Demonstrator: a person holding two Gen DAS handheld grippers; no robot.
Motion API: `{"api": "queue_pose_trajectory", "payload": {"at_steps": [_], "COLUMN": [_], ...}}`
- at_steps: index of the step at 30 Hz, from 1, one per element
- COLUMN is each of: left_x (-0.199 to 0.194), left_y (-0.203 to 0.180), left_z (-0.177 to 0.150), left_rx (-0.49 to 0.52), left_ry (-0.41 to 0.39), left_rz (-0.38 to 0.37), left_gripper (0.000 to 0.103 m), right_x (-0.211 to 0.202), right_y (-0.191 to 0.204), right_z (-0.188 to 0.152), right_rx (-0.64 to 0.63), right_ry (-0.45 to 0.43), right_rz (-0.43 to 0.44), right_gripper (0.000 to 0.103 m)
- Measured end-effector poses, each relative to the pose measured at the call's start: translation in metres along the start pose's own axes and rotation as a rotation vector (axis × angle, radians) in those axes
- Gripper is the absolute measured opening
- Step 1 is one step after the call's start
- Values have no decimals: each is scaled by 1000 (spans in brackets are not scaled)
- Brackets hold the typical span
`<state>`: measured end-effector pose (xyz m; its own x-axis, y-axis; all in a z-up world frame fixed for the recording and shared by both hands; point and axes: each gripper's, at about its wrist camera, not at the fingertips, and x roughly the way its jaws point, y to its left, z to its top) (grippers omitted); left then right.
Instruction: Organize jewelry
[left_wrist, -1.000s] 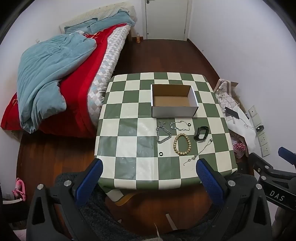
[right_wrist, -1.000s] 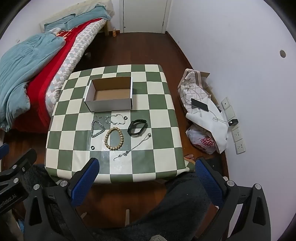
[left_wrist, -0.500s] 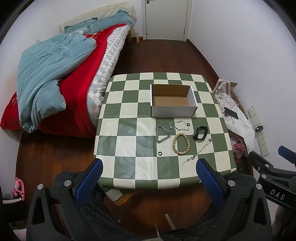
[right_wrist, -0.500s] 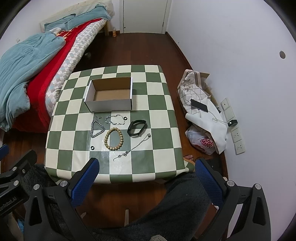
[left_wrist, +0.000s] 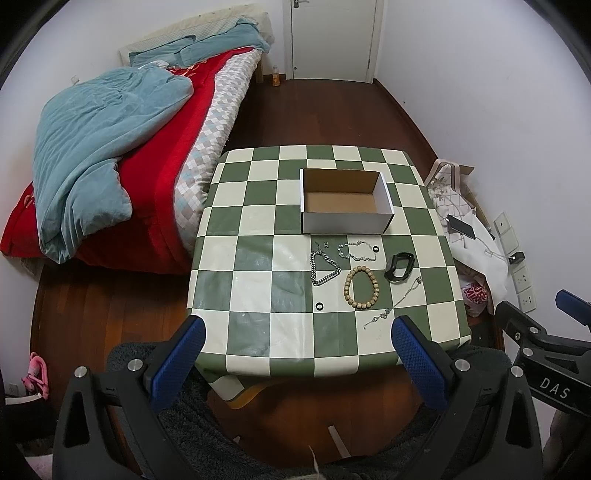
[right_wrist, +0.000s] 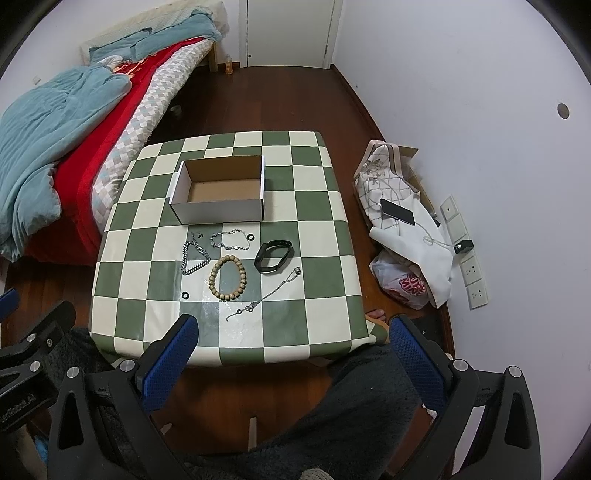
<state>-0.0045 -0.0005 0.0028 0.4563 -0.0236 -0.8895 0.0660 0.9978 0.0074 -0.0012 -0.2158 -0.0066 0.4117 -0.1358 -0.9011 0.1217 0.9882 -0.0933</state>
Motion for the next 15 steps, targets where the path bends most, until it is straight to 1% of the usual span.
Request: {"api": "queue_pose_trajectory", "payload": {"at_steps": [15], "left_x": [-3], "left_y": [-2], "left_z": [4], "left_rx": [-5], "left_ry": [-3], "left_rz": [-2], "left_gripper": [103], "right_x": [2], "right_y": [0], "right_z": [-1], "right_rx": [2], "right_ry": [-2], "right_rz": [-1], "right_gripper": [103]}}
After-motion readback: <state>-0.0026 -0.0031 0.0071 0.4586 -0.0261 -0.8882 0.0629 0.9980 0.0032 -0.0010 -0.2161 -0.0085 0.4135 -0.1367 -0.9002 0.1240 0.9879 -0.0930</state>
